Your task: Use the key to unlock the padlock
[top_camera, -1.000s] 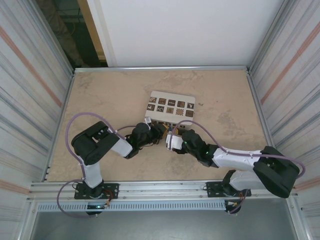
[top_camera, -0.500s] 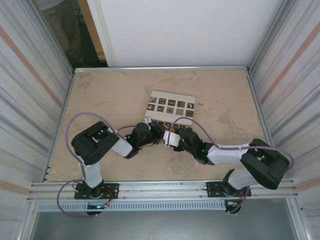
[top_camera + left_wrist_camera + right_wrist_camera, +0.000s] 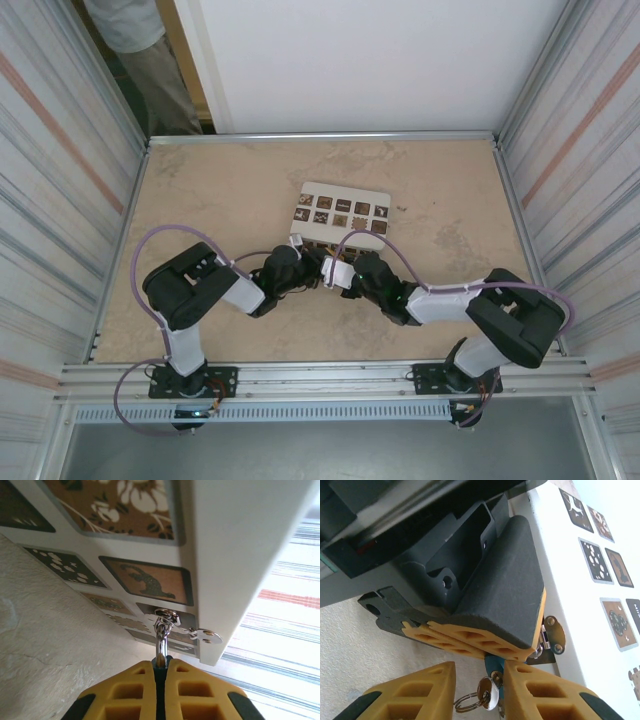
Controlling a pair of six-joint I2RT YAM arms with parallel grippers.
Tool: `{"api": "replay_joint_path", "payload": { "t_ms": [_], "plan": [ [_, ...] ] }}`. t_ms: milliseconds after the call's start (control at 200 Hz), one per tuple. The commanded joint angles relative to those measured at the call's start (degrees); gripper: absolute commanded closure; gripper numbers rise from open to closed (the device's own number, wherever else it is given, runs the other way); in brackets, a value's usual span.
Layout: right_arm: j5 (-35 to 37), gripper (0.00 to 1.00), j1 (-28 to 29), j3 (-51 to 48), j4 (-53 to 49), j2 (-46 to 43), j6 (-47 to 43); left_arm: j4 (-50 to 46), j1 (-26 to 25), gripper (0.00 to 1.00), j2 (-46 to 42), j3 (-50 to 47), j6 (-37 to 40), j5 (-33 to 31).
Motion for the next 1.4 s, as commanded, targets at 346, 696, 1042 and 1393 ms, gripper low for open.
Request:
{"api": "replay_joint_path", "payload": {
  "t_ms": [346,696,1042,1393],
  "plan": [
    [4.30,0.75,-0.38,-0.88,0.94,-0.83,0.44,0.45,0.03,1.00,-0.62,0.61,-0.49,0.38],
    [5.34,0.88,-0.37,-0.80,1.26,0.21,0.64,0.56,0.06,1.00,-0.68,0.61,-0.58,0.30],
    [6.95,1.00,-0.30,-0.27,1.81,0.82,1.29,0.57,0.08,1.00,-0.68,0.70,-0.62,0.42],
    [5.52,1.00,-0.38,1.03,1.82,-1.09,7.95,0.69,-0.01,1.00,-0.86,0.66,-0.64,0.40]
  ]
}}
